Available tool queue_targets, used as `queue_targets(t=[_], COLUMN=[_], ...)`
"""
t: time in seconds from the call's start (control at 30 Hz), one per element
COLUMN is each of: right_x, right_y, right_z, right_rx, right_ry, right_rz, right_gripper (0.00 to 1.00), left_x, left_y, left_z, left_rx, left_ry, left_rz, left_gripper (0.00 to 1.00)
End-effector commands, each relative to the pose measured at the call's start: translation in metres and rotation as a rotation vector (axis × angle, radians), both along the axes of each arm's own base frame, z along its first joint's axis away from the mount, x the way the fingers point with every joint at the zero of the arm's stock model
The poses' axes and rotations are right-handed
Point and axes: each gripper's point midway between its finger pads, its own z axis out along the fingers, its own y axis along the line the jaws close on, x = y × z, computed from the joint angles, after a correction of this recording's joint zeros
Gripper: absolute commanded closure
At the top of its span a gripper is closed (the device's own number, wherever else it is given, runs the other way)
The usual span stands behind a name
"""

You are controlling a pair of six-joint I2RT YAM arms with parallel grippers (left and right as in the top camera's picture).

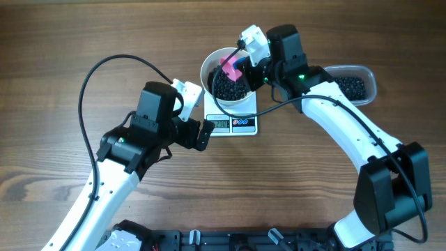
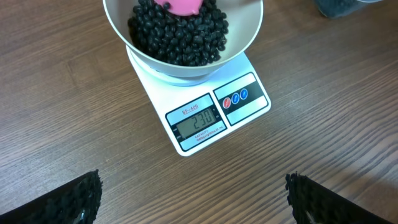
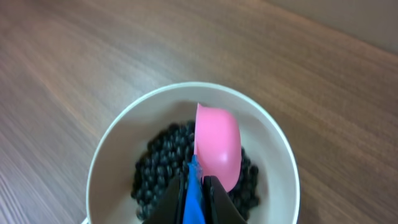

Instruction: Scoop item into bowl and weigh 150g on scale

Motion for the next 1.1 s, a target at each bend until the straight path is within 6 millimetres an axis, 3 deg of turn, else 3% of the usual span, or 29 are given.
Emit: queue_targets(t=[0.0, 0.3, 0.5, 0.7, 1.07], right_x=[0.006, 0.004, 0.000, -0.006, -0.006], right_y=[0.008, 0.005, 0.003, 0.001, -0.010], right_z=[0.006, 0.010, 0.041, 0.059, 0.060], right_rx=[0.079, 0.108, 0.146, 0.214, 0.376], right_ry=[0.027, 0.056, 0.011, 0.036, 0.215], right_rz=[-0.038, -0.072, -0.081, -0.133, -0.275], right_gripper=[0.96, 0.96, 0.96, 0.96, 0.96], left_x=[-0.002, -0.002, -0.002, -0.002, -0.002], left_y=[-0.004, -0.004, -0.004, -0.004, -0.004], left_z=[-0.002, -0.002, -0.002, -0.002, -0.002], left_rx=[-0.009, -0.009, -0.009, -0.009, -0.009], left_ry=[0.008, 0.008, 0.008, 0.008, 0.008], left_rz=[-0.016, -0.016, -0.016, -0.016, -0.016], left_gripper=[0.00, 0.00, 0.00, 0.00, 0.00])
